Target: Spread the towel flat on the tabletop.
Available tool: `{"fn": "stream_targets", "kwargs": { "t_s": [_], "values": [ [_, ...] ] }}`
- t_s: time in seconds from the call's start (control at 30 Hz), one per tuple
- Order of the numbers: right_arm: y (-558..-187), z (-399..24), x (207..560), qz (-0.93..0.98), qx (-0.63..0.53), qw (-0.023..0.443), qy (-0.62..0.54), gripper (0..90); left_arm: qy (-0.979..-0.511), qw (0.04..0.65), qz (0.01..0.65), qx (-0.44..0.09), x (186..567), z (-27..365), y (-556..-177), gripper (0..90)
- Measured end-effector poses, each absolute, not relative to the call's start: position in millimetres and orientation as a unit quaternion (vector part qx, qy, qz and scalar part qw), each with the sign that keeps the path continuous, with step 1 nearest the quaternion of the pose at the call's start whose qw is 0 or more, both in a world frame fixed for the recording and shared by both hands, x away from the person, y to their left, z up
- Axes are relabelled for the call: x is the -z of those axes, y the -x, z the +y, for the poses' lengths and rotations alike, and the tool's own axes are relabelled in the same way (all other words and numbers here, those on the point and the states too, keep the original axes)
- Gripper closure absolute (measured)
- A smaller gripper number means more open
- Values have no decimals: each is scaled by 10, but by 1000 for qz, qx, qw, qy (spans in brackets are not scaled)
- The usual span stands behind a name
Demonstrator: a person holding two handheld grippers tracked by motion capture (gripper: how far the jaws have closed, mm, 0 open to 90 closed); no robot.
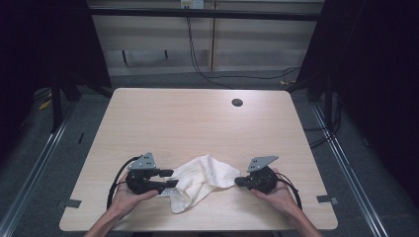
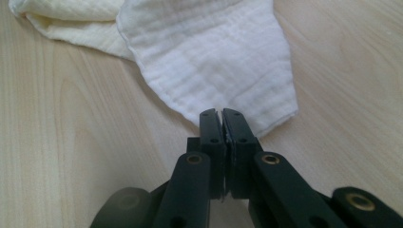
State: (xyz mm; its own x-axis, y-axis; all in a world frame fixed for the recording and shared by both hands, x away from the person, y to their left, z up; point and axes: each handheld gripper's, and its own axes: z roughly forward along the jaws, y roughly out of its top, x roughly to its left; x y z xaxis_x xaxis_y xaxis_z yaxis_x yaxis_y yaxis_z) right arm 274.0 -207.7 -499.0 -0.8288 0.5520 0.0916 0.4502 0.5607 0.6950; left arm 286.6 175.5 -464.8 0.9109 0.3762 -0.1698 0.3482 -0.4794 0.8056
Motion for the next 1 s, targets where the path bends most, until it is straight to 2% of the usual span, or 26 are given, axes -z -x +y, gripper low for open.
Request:
{"fn": "stream_targets", "kwargs": {
  "t_s": [0.17,0.3,0.53,0.63,0.73,0.83,1.0],
  "values": [
    [-2731,-2066,4986,881,-370,69,-287,878,-886,430,170,-25,4709,1576,-2763,584],
    [-2732,-2068,4987,880,-371,70,-288,877,-896,411,168,-22,4777,1566,-2787,536],
    [-2744,-2081,4993,879,-373,64,-289,877,-901,393,178,-31,4945,1526,-2789,549],
    [-2739,-2075,4992,880,-374,65,-287,877,-904,386,176,-42,4942,1514,-2771,609],
    [-2730,-2067,4989,879,-371,71,-289,877,-905,383,179,-49,4940,1507,-2760,723],
    [-2724,-2063,4989,879,-370,71,-291,877,-902,385,188,-47,4931,1528,-2776,796],
    [-2730,-2065,4992,877,-373,69,-294,877,-892,404,201,-29,4889,1619,-2812,837]
  ]
}}
